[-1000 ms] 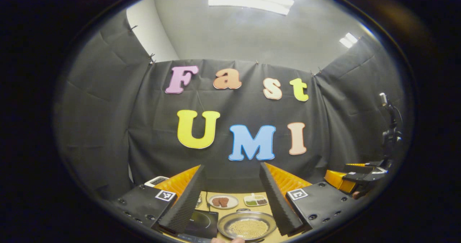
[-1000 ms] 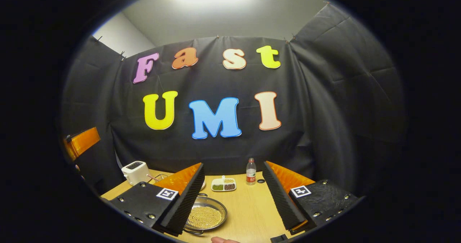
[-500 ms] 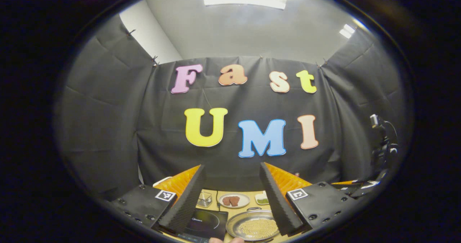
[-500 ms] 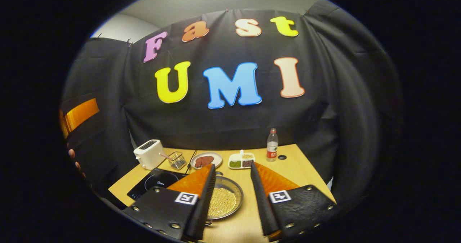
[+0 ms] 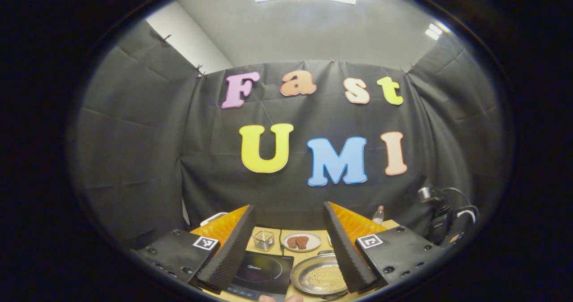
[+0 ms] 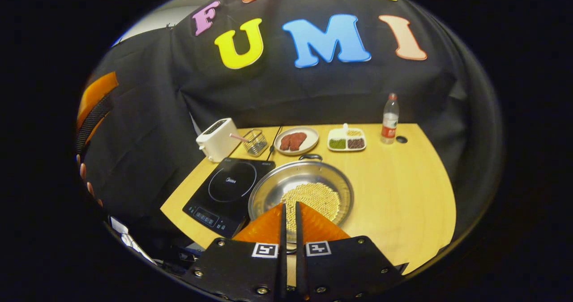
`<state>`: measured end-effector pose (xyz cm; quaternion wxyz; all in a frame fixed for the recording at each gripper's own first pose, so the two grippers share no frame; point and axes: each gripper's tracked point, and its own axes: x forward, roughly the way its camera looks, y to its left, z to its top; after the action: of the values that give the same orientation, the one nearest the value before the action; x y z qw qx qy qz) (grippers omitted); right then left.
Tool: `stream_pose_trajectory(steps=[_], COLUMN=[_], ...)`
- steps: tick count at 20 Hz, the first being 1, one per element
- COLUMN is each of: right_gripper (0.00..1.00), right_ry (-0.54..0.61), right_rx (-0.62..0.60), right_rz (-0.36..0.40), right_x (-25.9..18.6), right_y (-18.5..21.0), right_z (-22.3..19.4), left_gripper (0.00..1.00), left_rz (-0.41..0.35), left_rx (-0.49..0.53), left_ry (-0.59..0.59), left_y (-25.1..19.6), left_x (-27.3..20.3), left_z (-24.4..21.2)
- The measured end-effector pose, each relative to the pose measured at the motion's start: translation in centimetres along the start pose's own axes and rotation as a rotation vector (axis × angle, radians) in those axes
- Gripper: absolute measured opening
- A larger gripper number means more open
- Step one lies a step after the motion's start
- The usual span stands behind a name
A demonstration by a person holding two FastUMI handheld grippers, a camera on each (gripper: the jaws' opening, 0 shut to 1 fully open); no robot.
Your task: First push the handle of the pot to place it horizontally, then grasp the pot with both hands and set it on the induction cooktop.
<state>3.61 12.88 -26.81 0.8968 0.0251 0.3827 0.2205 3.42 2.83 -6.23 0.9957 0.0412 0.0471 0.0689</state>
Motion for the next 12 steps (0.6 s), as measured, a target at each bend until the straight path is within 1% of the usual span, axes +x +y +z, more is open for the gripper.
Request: stream_pose_trajectory(steps=[1, 2, 3, 6, 8, 12], right_gripper=[0.08, 0.08, 0.09, 0.09, 0.08, 0.09], right_ry=[0.051, 0.092, 0.126, 0.215, 0.259, 0.346], right_rx=[0.003, 0.008, 0.011, 0.032, 0.047, 0.121], right_rz=[0.018, 0.04, 0.056, 0.1, 0.111, 0.135], right_x=[0.8, 1.5, 2.3, 3.9, 5.2, 7.2], right_y=[0.6, 1.3, 2.0, 3.4, 4.1, 5.4], right_z=[-1.2, -2.2, -3.1, -5.3, -6.7, -9.2], left_gripper=[0.97, 0.99, 0.97, 0.97, 0.95, 0.97], left_rz=[0.012, 0.022, 0.029, 0.058, 0.072, 0.104], left_rx=[-0.003, -0.006, -0.008, -0.001, -0.003, 0.003], left_ry=[0.007, 0.013, 0.02, 0.034, 0.042, 0.063], left_y=[0.6, 1.7, 2.3, 3.3, 3.8, 5.1], left_x=[-0.2, -0.5, -0.6, -0.9, -1.0, -1.3], left_z=[-0.2, -0.7, -1.2, -1.4, -1.5, -2.2])
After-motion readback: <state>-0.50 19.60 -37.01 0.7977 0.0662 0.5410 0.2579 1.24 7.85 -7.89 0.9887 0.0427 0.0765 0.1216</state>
